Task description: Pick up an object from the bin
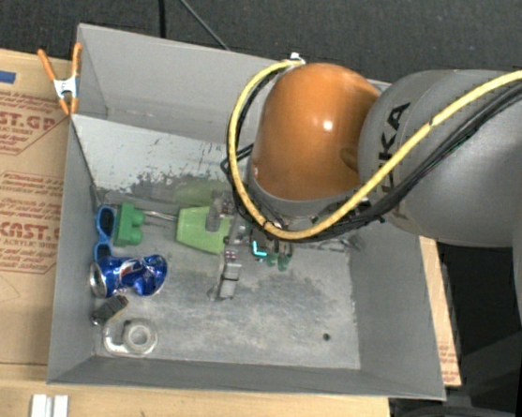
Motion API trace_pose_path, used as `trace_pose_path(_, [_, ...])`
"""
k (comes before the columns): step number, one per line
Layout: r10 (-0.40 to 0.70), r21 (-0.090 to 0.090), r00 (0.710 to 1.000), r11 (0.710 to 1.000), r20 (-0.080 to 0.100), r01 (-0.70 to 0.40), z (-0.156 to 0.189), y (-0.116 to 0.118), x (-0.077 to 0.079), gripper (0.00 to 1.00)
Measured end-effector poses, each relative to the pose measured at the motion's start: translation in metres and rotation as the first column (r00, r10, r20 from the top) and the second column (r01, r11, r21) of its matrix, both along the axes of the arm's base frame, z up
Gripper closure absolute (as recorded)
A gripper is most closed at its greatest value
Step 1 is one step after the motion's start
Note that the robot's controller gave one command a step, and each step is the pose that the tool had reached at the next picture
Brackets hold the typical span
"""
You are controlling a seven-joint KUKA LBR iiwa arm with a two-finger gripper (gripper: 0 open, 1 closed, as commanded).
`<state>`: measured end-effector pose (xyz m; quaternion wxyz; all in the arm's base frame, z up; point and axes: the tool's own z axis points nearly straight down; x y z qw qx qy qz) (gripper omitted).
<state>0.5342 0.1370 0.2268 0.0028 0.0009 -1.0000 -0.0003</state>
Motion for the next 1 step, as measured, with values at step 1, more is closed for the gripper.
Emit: trace_pose_path(1, [-0.018,0.001,1.000,1.000,0.000,0.018,-0.0634,0.0425,-0.0057,0.00])
